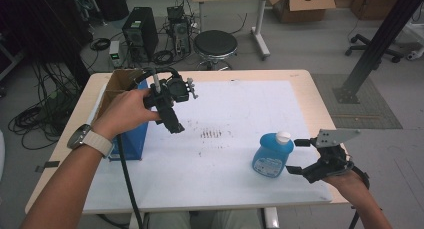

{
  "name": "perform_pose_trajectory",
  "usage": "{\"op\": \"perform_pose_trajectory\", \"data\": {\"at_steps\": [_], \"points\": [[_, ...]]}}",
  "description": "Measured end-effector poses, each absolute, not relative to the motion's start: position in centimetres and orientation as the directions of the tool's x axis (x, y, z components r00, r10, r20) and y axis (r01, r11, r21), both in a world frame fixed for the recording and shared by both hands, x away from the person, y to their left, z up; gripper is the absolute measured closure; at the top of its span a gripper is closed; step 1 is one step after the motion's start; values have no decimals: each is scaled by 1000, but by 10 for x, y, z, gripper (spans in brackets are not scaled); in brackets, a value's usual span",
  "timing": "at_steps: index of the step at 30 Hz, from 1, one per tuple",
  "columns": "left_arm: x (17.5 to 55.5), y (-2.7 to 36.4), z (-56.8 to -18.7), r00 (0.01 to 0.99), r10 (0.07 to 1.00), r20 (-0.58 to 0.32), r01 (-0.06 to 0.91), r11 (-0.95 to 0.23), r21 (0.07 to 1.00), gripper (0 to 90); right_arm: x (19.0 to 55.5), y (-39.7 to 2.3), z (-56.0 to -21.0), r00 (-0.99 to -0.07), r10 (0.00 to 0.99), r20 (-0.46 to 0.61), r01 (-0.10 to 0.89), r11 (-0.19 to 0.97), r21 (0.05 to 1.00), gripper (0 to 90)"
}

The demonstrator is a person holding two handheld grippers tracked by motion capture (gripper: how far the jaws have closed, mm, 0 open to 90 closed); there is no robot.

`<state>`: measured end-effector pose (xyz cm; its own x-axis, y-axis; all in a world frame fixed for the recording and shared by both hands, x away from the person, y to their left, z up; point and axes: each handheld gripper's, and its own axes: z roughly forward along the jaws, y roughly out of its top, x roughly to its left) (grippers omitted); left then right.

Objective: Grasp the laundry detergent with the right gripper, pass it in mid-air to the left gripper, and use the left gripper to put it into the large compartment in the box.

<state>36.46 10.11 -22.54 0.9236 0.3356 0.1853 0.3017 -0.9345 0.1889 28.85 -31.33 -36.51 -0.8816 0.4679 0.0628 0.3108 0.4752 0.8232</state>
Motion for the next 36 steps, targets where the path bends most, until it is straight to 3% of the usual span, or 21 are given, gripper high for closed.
{"op": "perform_pose_trajectory", "data": {"at_steps": [36], "points": [[366, 101, -227, 924, 338, 180, 306, -934, 187, 55, 296, -296, -385, -890, 448, 85, 308, 452, 837, 65]]}}
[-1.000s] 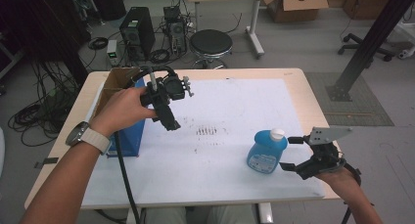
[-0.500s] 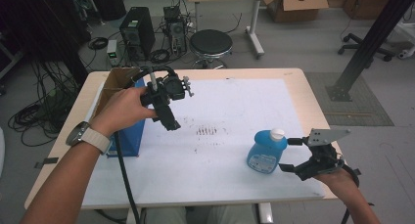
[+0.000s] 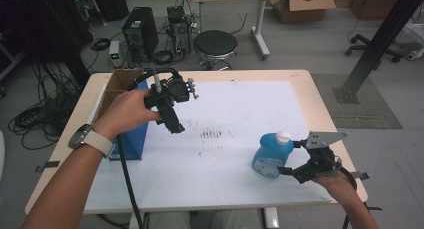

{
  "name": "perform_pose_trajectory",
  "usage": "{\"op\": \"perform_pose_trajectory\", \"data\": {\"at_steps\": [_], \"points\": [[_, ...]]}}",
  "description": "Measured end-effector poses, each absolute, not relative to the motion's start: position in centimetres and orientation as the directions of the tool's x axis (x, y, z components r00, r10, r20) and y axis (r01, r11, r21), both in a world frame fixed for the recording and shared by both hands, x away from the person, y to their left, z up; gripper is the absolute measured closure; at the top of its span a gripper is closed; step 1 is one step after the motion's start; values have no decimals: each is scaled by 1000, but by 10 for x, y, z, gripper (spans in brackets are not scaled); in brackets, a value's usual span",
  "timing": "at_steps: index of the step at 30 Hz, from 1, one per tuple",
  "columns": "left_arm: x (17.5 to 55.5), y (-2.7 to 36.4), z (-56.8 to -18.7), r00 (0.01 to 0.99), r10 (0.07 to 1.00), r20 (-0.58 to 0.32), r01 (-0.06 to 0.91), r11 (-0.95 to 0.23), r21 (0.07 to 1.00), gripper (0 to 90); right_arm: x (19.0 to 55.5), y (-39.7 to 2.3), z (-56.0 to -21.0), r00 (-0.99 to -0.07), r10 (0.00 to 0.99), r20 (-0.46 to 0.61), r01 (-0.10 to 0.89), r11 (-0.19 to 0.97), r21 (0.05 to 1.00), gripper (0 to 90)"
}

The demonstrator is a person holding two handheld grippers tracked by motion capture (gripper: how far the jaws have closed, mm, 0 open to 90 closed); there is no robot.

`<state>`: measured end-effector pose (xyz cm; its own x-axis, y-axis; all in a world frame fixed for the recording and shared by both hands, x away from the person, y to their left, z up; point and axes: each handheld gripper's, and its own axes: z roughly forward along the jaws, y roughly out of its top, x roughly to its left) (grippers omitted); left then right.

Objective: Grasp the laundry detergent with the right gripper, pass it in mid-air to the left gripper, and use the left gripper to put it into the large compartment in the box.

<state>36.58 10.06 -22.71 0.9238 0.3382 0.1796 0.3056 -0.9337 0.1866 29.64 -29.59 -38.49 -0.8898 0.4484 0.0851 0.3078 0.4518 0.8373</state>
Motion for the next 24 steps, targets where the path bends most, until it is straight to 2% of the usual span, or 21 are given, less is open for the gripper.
{"op": "perform_pose_trajectory", "data": {"at_steps": [24], "points": [[366, 100, -228, 923, 340, 181, 307, -933, 186, 55, 303, -280, -394, -896, 438, 82, 288, 430, 856, 109]]}}
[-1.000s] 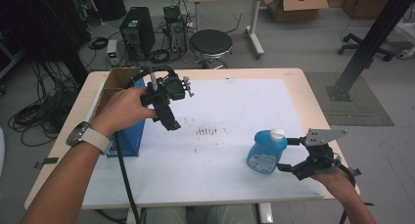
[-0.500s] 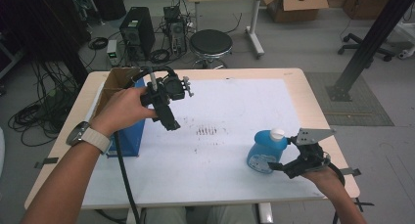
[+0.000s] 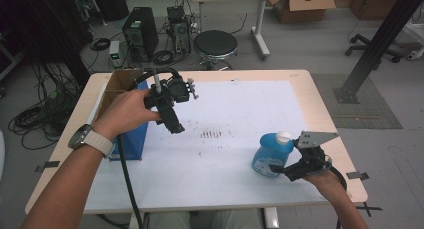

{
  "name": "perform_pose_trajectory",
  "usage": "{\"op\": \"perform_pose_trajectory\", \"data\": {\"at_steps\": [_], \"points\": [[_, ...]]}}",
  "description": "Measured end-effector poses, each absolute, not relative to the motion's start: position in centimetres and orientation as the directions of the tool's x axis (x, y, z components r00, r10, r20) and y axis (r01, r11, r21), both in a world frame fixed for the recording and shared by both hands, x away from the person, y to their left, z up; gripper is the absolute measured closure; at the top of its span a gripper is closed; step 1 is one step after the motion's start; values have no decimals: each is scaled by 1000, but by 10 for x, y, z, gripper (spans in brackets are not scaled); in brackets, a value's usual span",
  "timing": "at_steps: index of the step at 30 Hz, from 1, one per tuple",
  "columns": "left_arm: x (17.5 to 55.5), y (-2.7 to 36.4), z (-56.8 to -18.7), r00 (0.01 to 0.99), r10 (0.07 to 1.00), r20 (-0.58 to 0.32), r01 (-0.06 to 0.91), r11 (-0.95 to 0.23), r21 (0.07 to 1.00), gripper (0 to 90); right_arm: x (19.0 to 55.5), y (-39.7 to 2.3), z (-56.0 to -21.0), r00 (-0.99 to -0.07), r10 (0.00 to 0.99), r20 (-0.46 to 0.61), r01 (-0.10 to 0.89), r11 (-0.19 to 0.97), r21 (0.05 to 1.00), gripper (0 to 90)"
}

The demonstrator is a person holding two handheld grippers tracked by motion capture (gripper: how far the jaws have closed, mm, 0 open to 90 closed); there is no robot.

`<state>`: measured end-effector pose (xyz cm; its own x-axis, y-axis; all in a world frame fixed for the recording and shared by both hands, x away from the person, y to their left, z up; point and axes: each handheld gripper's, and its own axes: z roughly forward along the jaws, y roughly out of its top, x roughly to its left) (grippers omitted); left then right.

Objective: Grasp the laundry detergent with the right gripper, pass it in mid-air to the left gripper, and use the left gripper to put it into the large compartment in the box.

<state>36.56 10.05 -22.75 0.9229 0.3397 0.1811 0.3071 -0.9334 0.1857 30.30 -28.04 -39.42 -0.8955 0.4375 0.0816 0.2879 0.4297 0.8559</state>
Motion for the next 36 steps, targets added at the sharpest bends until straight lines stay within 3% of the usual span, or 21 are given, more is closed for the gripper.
{"op": "perform_pose_trajectory", "data": {"at_steps": [36], "points": [[366, 100, -228, 923, 340, 179, 309, -934, 182, 56, 303, -278, -394, -897, 439, 48, 257, 431, 865, 317]]}}
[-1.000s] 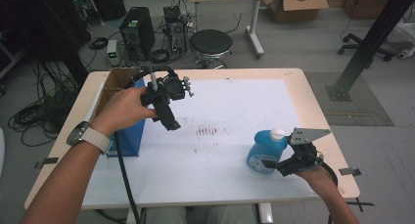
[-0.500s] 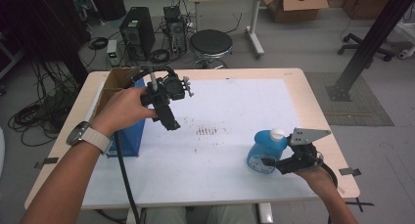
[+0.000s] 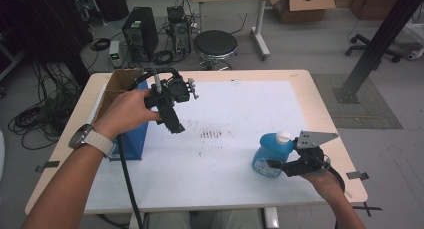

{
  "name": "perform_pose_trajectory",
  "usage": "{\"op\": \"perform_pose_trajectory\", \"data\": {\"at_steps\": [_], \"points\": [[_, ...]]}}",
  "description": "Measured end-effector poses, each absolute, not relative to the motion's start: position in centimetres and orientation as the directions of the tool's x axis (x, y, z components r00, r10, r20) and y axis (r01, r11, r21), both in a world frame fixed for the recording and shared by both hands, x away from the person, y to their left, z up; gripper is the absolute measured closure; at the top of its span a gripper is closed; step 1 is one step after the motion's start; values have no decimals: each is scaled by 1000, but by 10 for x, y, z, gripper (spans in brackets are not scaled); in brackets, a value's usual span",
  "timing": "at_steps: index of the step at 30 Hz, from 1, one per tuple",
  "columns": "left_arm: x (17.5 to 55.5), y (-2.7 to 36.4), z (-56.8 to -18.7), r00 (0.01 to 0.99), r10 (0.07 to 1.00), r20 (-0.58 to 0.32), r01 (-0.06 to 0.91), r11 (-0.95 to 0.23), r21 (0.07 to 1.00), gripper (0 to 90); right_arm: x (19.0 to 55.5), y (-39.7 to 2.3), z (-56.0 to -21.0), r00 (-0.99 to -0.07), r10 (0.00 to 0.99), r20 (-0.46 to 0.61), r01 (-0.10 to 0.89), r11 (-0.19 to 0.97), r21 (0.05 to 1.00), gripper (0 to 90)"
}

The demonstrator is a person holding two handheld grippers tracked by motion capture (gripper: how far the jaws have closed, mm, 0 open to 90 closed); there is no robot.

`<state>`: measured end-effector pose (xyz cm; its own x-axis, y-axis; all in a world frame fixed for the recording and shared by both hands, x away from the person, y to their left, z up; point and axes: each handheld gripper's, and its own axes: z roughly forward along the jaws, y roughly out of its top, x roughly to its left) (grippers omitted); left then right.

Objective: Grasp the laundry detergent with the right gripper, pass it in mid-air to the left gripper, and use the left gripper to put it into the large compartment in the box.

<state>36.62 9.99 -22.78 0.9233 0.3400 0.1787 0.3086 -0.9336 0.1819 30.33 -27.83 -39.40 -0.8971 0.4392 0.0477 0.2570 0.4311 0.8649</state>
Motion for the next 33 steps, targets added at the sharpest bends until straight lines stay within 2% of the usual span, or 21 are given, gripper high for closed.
{"op": "perform_pose_trajectory", "data": {"at_steps": [12, 23, 33], "points": [[366, 100, -228, 924, 339, 179, 308, -934, 181, 56, 302, -278, -395, -902, 431, 35, 240, 432, 870, 423], [366, 100, -226, 922, 344, 178, 312, -932, 187, 56, 297, -274, -390, -904, 426, -19, 203, 469, 859, 449], [363, 98, -221, 925, 340, 171, 305, -931, 203, 56, 298, -273, -373, -920, 391, -14, 188, 472, 861, 451]]}}
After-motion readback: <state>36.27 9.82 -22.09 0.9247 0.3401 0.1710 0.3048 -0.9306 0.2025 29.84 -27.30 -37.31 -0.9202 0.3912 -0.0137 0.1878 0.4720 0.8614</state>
